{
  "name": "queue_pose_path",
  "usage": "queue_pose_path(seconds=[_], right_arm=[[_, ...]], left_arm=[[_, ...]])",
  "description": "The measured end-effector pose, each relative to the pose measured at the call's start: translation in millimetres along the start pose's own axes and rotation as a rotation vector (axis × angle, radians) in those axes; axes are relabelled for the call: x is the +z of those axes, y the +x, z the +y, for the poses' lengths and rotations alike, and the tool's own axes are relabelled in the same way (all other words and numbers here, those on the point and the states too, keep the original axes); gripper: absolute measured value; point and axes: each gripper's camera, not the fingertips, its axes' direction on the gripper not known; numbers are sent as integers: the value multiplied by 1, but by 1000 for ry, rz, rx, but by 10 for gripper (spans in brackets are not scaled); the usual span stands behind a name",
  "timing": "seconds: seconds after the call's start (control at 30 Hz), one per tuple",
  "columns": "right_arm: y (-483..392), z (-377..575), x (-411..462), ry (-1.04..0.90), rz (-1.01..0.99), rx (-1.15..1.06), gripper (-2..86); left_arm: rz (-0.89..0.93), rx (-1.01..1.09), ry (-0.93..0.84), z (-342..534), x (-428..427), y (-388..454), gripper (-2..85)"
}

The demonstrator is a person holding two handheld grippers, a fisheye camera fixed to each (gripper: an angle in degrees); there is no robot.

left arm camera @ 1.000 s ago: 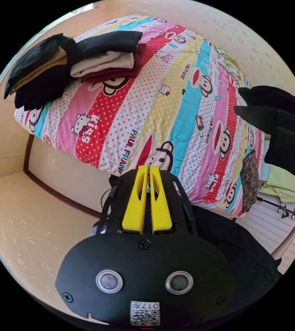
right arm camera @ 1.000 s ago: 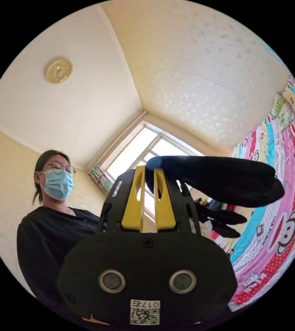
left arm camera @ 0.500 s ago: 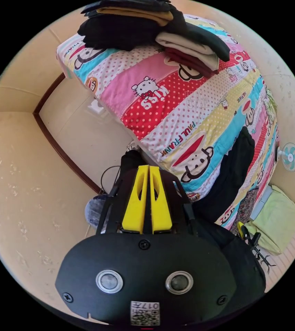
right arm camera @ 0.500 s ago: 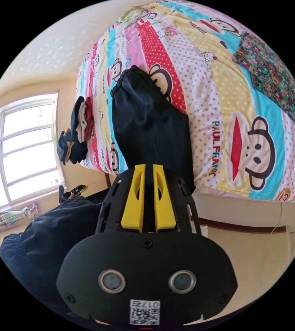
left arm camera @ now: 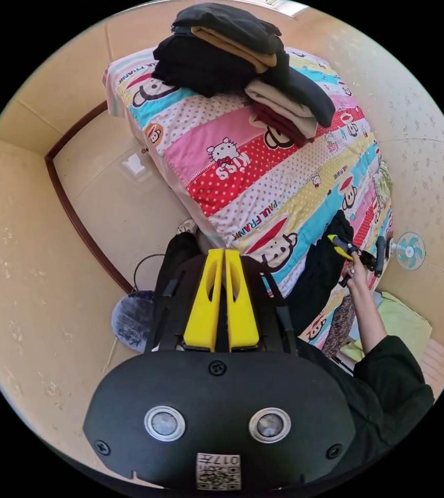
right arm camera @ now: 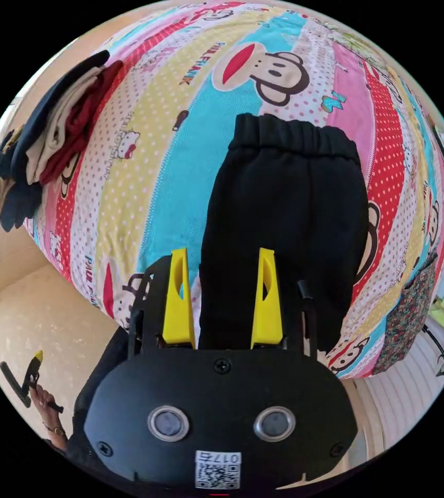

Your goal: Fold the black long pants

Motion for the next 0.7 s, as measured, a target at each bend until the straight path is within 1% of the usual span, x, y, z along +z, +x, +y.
queue_pose_path(seconds=[0.03,0.07,0.1,0.13,0.2,0.23,0.3,0.43,0.5,0.57,0.63,0.7], right_arm=[[0,-1,5,4,26,21,138],[5,3,2,49,-32,32,104],[17,13,-9,124,-140,79,69],[25,20,-16,163,-195,104,51],[60,57,-40,273,-419,138,40],[70,68,-47,302,-475,144,38],[111,123,-84,441,-672,153,35],[151,212,-154,643,-785,113,32],[158,268,-202,787,-871,57,30],[149,307,-240,889,-906,-15,28],[128,345,-281,986,-898,-106,27],[95,390,-333,1092,-887,-238,26]], left_arm=[[2,1,7,-5,-5,-6,-5],[5,0,10,-8,-7,-9,-5],[16,1,14,-15,-11,-13,-5],[38,16,17,-23,-14,-15,-4],[86,78,14,-40,-14,-11,-3],[122,137,4,-52,-11,-4,-1],[178,228,-24,-71,-2,14,6],[336,460,-120,-106,26,81,47],[373,561,-147,-114,32,117,59],[396,666,-173,-116,34,153,71],[423,798,-189,-113,30,193,81],[462,860,-197,-111,24,212,84]])
